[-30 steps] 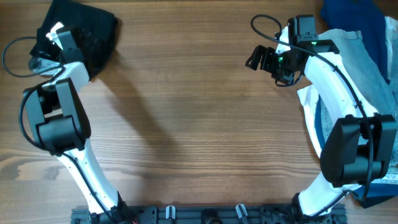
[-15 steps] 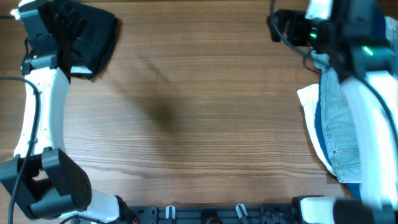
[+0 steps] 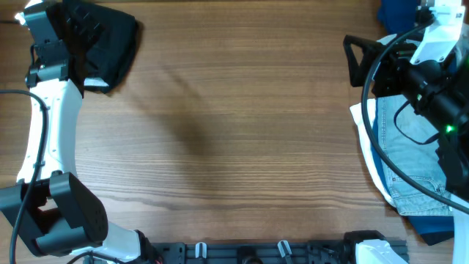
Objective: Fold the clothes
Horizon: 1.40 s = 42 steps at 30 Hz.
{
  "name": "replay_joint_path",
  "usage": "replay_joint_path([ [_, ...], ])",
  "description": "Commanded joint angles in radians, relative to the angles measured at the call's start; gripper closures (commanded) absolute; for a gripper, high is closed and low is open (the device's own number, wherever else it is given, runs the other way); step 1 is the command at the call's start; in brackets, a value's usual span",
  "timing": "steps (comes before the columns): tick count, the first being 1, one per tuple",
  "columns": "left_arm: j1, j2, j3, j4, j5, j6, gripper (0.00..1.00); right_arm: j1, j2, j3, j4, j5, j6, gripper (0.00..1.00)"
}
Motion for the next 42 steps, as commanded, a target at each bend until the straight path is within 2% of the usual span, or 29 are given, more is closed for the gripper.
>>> replay_joint_path([
  [1,0.002,0.008,-0.003,0.002,0.008,-0.009,0.00,0.004,0.008,0.007,-0.024,0.026,-0.021,0.00],
  [8,0.002,0.008,-0.004,0.002,0.008,-0.009,0.00,0.004,0.019,-0.004,-0.092,0.085,-0.035,0.00],
  [14,0.002,0.008,-0.004,0.002,0.008,-0.009,0.00,0.004,-0.078,-0.120,0.003,0.106,-0.129,0.00],
  [16,0.002,0.008,-0.003,0.002,0.008,-0.009,0.00,0.004,-0.146,-0.210,0.061,0.127,-0.125,0.00],
  [21,0.002,0.008,-0.003,0.002,0.008,-0.009,0.00,0.004,-0.412,-0.585,0.283,0.137,-0.126,0.00],
  [27,0.002,0.008,-0.003,0.002,0.008,-0.009,0.00,0.004,-0.647,-0.963,0.593,0.179,-0.126,0.00],
  [30,0.002,0.008,-0.003,0.002,0.008,-0.009,0.00,0.004,-0.727,-1.112,0.693,0.179,-0.126,0.00],
  [35,0.002,0.008,-0.004,0.002,0.008,-0.009,0.00,0.004,-0.848,-1.310,0.786,0.178,-0.125,0.00],
  [42,0.002,0.008,-0.003,0.002,0.008,-0.009,0.00,-0.002,-0.985,-1.460,0.808,0.174,-0.122,0.00],
])
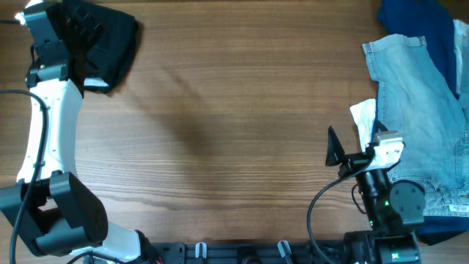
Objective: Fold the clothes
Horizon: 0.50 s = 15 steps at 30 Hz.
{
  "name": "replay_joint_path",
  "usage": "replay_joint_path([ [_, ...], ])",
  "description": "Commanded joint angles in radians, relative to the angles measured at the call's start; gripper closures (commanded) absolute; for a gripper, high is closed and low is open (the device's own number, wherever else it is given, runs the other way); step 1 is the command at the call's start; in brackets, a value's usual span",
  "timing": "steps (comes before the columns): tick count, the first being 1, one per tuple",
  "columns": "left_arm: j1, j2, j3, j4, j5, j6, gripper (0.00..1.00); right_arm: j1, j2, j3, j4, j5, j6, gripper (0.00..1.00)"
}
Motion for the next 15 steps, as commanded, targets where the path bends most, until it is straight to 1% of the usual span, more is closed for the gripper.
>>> replay_joint_path([
  [1,0.002,0.008,-0.003,0.002,0.005,-0.009,0.00,-0.002,-0.072,-0.060,0.023,0.016,-0.003,0.00],
  [8,0.002,0.008,-0.003,0.002,0.004,-0.009,0.00,-0.002,-0.172,-0.171,0.117,0.017,0.080,0.00],
  [13,0.002,0.008,-0.004,0.002,0.004,-0.009,0.00,-0.002,-0.248,-0.232,0.131,0.017,0.099,0.00],
  [15,0.002,0.008,-0.004,0.002,0.004,-0.009,0.00,-0.002,-0.250,-0.248,0.138,0.017,0.098,0.01],
])
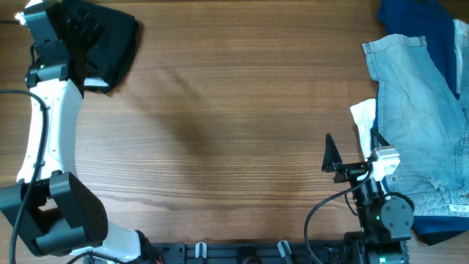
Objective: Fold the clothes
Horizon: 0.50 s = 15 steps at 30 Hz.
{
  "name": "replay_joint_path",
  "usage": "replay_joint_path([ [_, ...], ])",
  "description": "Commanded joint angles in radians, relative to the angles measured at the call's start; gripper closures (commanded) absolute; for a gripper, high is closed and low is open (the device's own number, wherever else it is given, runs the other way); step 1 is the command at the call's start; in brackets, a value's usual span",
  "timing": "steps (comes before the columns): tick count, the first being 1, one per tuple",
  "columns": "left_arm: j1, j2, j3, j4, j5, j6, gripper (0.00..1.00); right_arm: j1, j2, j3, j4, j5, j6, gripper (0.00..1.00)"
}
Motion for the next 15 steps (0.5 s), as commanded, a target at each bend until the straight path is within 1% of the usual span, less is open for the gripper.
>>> replay_joint_path([
  [1,0.002,0.008,-0.004,0.002,0.004,-0.009,0.00,-0.002,-0.030,-0.033,0.011,0.016,0.029,0.00],
  [6,0.002,0.008,-0.004,0.002,0.004,-0.009,0.00,-0.002,-0.030,-0.044,0.011,0.016,0.029,0.00],
  [9,0.002,0.008,-0.004,0.002,0.004,-0.009,0.00,-0.002,-0.030,-0.081,0.021,0.016,0.029,0.00],
  [15,0.002,0.008,-0.004,0.002,0.004,-0.009,0.00,-0.002,-0.030,-0.079,0.018,0.016,0.029,0.00],
])
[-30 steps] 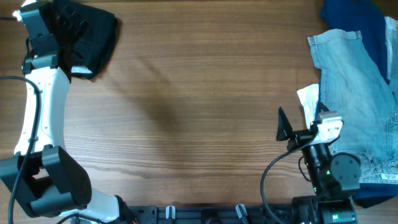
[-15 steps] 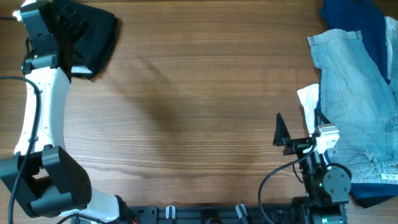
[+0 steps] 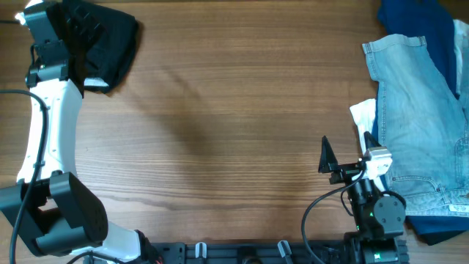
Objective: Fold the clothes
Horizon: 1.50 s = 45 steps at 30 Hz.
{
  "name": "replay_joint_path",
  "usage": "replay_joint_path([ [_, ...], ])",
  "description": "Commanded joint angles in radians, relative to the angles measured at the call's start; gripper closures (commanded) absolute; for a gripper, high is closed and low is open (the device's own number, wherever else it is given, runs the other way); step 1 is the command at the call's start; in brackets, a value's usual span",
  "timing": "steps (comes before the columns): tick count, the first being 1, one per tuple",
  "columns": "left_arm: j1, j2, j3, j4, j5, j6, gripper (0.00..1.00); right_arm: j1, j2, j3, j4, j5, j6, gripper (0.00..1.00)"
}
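A black garment (image 3: 113, 40) lies bunched at the far left corner. My left gripper (image 3: 79, 28) sits on it, its dark fingers lost against the cloth, so its state does not show. At the right edge a light blue denim piece (image 3: 418, 110) lies spread out. A white cloth (image 3: 362, 117) peeks from under its left side, and a dark blue garment (image 3: 414, 18) lies behind it. My right gripper (image 3: 346, 155) is drawn back near the front edge, just left of the denim. It is open and holds nothing.
The brown wooden table (image 3: 234, 125) stretches between the two piles. The white left arm (image 3: 47, 125) runs along the left edge. A black rail (image 3: 242, 253) with the arm bases lines the front edge.
My right arm has drawn slightly further back toward the front edge and a little left. The clothes and the left arm have not moved.
My right arm first reached out over the denim pile at the right, gripper open near the far edge. Then it stood back at the front edge, leaving the denim spread and uncovered. It has since settled a little lower. The left gripper stayed on the black garment.
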Motion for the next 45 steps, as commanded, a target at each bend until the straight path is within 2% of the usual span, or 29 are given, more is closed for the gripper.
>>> replay_joint_path([
  [1,0.002,0.008,-0.003,0.002,0.004,-0.009,0.00,-0.002,-0.015,-0.002,0.005,0.017,0.018,0.00],
  [32,-0.004,-0.010,-0.005,0.000,0.001,-0.008,0.00,-0.002,-0.013,-0.002,0.005,0.017,0.018,0.00],
  [39,-0.121,-0.119,-0.005,-0.145,-0.042,-0.008,0.00,-0.002,-0.013,-0.002,0.005,0.017,0.018,0.00],
  [42,-0.193,-0.191,-0.007,-0.202,-0.142,-0.002,0.00,-0.002,-0.013,-0.002,0.005,0.017,0.018,0.00],
  [45,-0.252,-0.264,-0.030,-0.233,-0.149,-0.001,0.00,-0.002,-0.013,-0.002,0.005,0.017,0.018,0.00],
])
